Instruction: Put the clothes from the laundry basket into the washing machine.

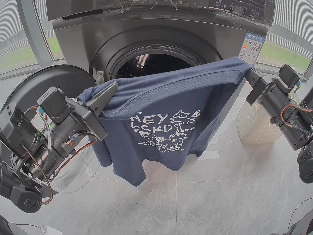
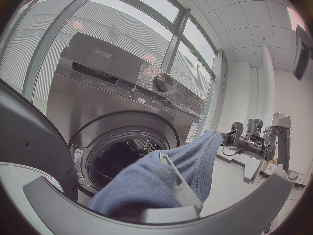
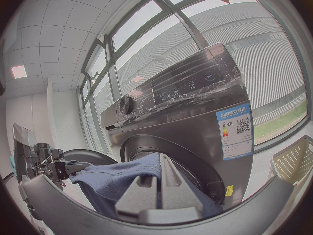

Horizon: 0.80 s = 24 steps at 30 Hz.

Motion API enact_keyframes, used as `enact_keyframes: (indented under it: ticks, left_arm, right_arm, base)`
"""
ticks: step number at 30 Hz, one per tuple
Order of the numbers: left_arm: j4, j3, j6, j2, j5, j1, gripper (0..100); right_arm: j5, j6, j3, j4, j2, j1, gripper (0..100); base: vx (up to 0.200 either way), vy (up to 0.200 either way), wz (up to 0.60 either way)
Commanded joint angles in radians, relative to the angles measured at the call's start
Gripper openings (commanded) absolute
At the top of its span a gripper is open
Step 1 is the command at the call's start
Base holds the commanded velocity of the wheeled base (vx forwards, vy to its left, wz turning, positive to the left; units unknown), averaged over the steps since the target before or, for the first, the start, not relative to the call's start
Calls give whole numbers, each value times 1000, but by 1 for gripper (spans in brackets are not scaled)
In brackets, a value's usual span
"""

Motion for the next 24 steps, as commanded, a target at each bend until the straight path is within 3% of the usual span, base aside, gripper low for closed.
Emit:
enact_keyframes:
  ticks: [1, 12, 15, 19, 20, 24]
  left_arm:
    - [-1, -1, 1, 15, 0, -8, 0]
    - [11, -35, -7, 69, -12, -45, 0]
    - [22, -134, -7, 118, -10, -98, 0]
    - [60, -191, -6, 152, -7, -143, 0]
    - [60, -197, -6, 164, -10, -146, 0]
    - [45, -233, -6, 204, -10, -143, 0]
  right_arm:
    - [0, 0, 34, 1, -1, -2, 0]
    - [5, 4, 118, 1, 0, 5, 0]
    - [12, 11, 195, -2, 34, 47, 0]
    - [23, 41, 218, -41, 186, 94, 0]
    - [18, 46, 224, -56, 210, 116, 100]
    - [23, 49, 289, -65, 260, 206, 100]
  base:
    - [0, 0, 0]
    - [0, 0, 0]
    - [0, 0, 0]
    - [0, 0, 0]
    - [0, 0, 0]
    - [0, 0, 0]
